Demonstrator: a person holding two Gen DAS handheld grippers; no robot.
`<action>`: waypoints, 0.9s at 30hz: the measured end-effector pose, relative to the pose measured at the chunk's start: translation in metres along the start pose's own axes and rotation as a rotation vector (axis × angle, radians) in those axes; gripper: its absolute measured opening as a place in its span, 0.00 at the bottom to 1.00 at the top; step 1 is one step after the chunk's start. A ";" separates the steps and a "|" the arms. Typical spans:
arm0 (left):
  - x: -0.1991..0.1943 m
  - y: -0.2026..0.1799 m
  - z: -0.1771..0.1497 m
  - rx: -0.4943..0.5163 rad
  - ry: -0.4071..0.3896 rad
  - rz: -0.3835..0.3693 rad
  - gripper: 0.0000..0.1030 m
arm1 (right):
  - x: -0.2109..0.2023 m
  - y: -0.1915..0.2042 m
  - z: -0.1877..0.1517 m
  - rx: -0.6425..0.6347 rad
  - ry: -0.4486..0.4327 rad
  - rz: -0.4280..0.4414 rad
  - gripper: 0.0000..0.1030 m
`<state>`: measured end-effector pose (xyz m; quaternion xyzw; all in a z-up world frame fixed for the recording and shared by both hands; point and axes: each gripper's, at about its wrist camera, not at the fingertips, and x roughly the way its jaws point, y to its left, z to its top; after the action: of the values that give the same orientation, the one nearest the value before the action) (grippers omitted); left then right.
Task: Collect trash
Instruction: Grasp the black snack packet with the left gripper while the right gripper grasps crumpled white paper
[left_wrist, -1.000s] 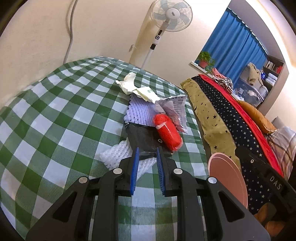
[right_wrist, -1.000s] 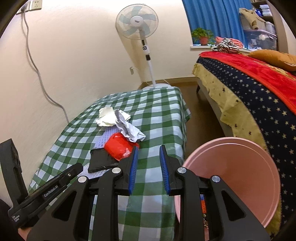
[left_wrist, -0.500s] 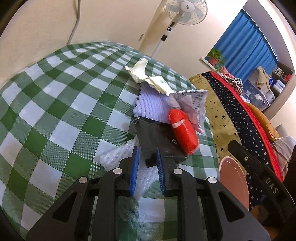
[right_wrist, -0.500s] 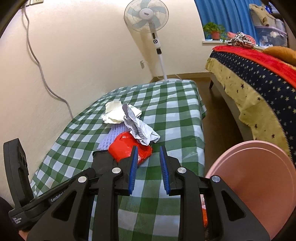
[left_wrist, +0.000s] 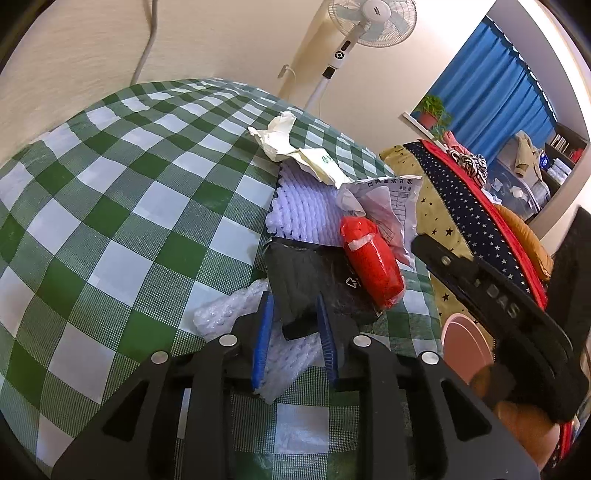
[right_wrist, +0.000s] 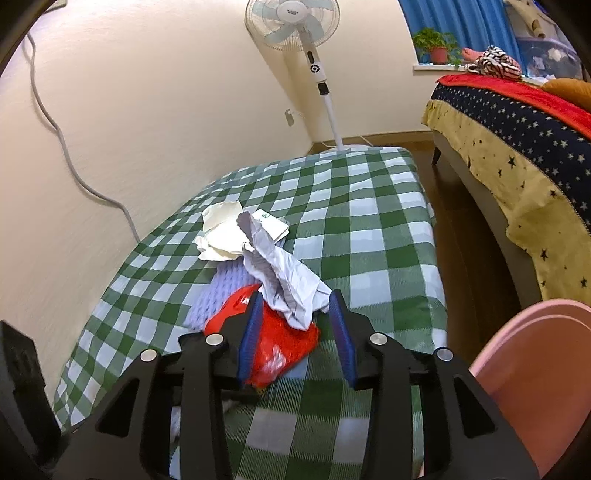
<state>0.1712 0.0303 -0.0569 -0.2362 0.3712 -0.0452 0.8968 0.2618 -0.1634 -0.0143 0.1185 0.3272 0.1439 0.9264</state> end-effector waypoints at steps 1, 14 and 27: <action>0.000 0.000 0.000 0.002 0.000 0.001 0.26 | 0.004 0.001 0.002 -0.006 0.008 0.001 0.37; 0.003 -0.010 0.000 0.057 0.008 0.046 0.28 | -0.007 0.006 0.006 -0.041 0.006 0.009 0.02; -0.020 -0.018 -0.003 0.112 -0.036 0.022 0.02 | -0.067 0.002 0.000 -0.016 0.014 -0.013 0.02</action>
<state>0.1563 0.0184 -0.0378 -0.1825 0.3547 -0.0516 0.9156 0.2117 -0.1849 0.0244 0.1080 0.3333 0.1411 0.9259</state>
